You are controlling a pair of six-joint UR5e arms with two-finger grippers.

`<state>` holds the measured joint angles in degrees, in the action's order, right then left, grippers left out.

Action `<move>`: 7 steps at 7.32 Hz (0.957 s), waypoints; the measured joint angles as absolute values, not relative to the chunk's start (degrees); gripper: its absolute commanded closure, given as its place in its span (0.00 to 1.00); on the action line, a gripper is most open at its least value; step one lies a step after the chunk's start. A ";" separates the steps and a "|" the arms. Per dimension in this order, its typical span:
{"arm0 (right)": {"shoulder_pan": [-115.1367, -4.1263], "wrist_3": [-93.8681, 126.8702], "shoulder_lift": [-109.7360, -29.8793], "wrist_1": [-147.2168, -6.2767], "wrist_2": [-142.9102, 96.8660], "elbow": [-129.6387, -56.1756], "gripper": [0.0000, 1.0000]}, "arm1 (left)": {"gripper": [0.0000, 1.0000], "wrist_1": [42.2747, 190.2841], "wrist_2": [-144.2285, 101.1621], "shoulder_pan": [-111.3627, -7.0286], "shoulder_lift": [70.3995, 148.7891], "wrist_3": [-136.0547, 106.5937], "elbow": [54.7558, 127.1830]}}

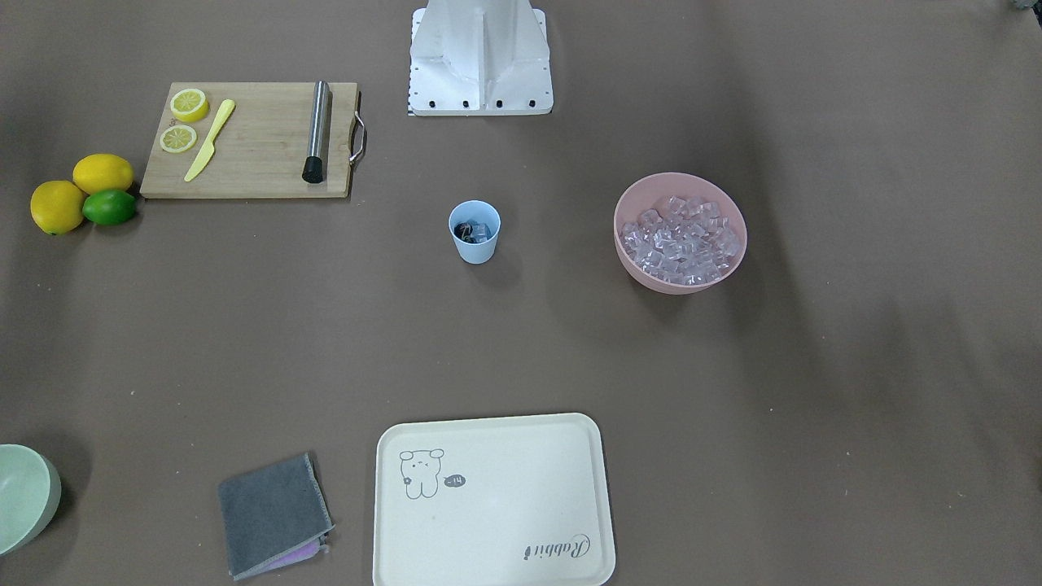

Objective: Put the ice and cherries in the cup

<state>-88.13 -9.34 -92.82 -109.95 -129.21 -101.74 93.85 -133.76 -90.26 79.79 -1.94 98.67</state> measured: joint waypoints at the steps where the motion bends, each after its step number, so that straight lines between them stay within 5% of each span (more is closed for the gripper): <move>1: -88.87 -8.19 -93.05 -107.98 -127.87 -100.66 0.00 | 0.01 93.86 -133.77 -90.24 79.82 -1.93 98.65; 7: -89.29 9.56 -93.12 -91.47 -128.99 -93.87 0.00 | 0.01 93.87 -133.77 -90.02 79.81 -1.85 98.64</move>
<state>-89.29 9.56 -93.12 -91.47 -128.99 -93.87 93.87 -133.77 -90.02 79.81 -1.85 98.64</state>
